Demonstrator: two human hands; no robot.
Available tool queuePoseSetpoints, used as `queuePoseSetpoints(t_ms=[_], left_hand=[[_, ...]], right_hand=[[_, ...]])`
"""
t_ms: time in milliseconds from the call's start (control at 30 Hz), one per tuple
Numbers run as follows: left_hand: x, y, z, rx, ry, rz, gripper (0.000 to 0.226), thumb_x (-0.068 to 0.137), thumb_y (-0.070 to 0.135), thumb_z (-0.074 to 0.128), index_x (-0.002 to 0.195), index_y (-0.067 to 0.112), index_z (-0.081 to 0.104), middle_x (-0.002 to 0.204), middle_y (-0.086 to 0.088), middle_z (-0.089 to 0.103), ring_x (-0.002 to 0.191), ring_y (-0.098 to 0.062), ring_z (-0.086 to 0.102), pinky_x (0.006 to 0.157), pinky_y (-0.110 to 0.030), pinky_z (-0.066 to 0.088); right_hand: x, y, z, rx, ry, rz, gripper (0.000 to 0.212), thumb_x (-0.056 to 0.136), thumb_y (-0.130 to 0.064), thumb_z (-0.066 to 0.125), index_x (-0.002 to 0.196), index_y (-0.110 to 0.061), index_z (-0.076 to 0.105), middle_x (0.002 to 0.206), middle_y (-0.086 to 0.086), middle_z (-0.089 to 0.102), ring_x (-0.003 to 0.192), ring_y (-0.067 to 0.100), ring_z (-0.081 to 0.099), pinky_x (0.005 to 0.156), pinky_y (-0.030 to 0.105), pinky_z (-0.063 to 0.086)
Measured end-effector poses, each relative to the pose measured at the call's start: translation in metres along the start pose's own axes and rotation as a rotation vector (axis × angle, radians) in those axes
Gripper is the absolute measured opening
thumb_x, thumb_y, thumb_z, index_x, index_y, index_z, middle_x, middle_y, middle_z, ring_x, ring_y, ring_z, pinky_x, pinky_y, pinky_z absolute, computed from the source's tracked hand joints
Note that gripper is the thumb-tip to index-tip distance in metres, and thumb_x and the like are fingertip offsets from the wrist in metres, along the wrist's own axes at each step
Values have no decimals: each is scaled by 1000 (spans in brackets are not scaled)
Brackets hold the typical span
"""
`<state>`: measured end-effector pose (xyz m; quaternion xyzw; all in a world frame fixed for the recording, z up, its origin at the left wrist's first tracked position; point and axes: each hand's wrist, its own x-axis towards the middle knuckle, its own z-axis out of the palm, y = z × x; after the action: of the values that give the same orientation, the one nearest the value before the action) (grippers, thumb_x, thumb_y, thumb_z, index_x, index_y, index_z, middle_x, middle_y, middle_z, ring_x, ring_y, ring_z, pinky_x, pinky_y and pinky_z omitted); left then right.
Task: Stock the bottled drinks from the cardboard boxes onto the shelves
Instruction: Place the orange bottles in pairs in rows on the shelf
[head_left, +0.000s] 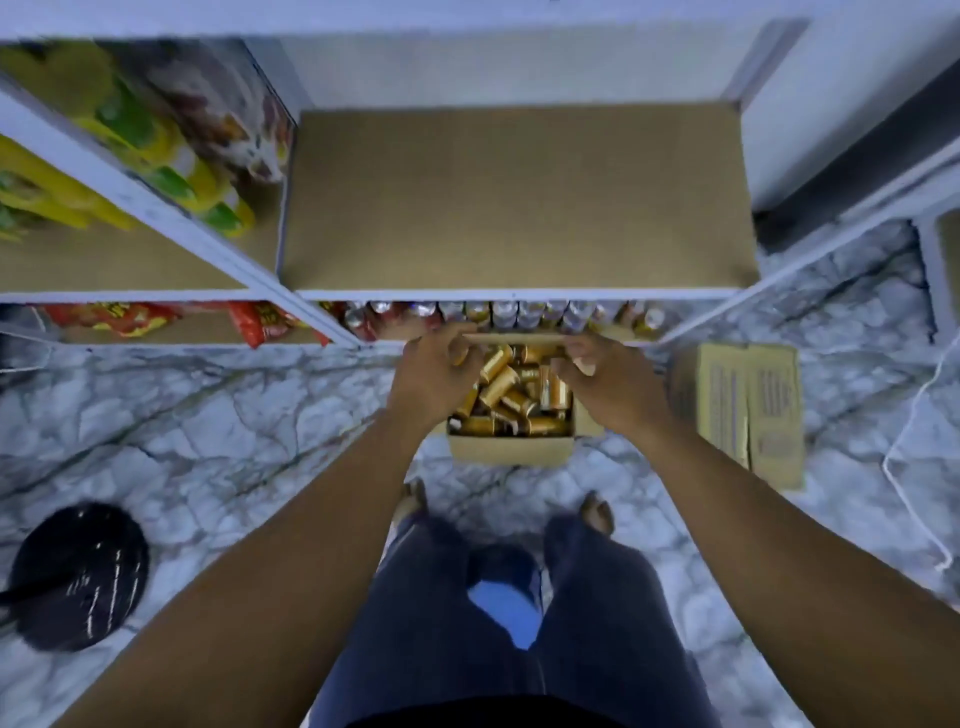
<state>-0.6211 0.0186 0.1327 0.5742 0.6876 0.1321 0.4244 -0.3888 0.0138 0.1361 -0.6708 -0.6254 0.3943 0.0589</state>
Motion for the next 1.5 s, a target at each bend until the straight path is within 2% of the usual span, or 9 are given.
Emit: queuePoseSetpoints(t_ms=[200, 333, 400, 467, 633, 867, 1167, 1367, 1500], left_hand=[[24, -119, 50, 8, -138, -99, 31, 101, 35, 62, 130, 27, 63, 107, 10, 64, 98, -7, 60, 70, -14, 45], [59, -200, 101, 8, -155, -133, 27, 98, 34, 66, 124, 26, 67, 101, 10, 68, 97, -8, 66, 80, -22, 49], [83, -239, 134, 18, -179, -145, 27, 98, 34, 65, 125, 27, 67, 102, 10, 68, 101, -9, 66, 77, -15, 46], [110, -273, 169, 40, -194, -137, 29, 99, 31, 64, 127, 25, 66, 109, 7, 70, 108, -9, 65, 78, -13, 44], [181, -326, 243, 110, -180, -44, 42, 98, 30, 65, 139, 21, 60, 131, -5, 69, 123, -19, 63, 94, -28, 48], [259, -365, 312, 220, -57, -5, 65, 95, 43, 67, 153, 32, 39, 146, -2, 57, 126, -26, 60, 99, -49, 54], [287, -373, 329, 389, 60, 20, 77, 93, 41, 72, 157, 32, 30, 146, -7, 58, 127, -33, 60, 103, -47, 48], [286, -367, 334, 468, 111, 44, 70, 96, 39, 68, 156, 33, 32, 140, -8, 62, 119, -36, 63, 95, -48, 51], [275, -367, 338, 355, 169, 69, 65, 95, 38, 68, 153, 31, 38, 136, -8, 64, 117, -34, 64, 94, -45, 52]], right_hand=[[16, 56, 120, 151, -49, 202, 42, 98, -48, 60, 133, -25, 64, 128, -5, 69, 116, 14, 64, 95, 32, 51], [46, 111, 201, 182, -76, 285, 39, 97, -45, 61, 132, -27, 64, 127, -6, 69, 118, 12, 62, 101, 33, 49], [66, 145, 240, 178, -89, 310, 39, 97, -45, 62, 131, -27, 64, 126, -6, 69, 118, 12, 62, 101, 33, 48], [88, 178, 276, 167, -85, 327, 38, 97, -44, 62, 130, -25, 65, 126, -5, 69, 119, 12, 62, 100, 32, 47], [146, 250, 333, 136, -45, 323, 37, 97, -40, 64, 130, -23, 65, 127, -3, 69, 119, 15, 62, 96, 34, 50], [222, 316, 381, -34, -168, 106, 53, 90, -45, 72, 139, -34, 56, 140, -3, 61, 124, 20, 57, 90, 29, 46], [249, 348, 411, -77, -249, -72, 68, 84, -41, 79, 145, -36, 48, 130, -13, 66, 135, 20, 43, 108, 45, 40], [251, 355, 411, -57, -258, -109, 64, 86, -42, 77, 143, -39, 47, 127, -13, 67, 131, 21, 44, 107, 46, 40], [238, 357, 410, 73, -108, -84, 58, 87, -41, 77, 140, -35, 52, 130, -9, 65, 132, 16, 49, 102, 44, 48]])
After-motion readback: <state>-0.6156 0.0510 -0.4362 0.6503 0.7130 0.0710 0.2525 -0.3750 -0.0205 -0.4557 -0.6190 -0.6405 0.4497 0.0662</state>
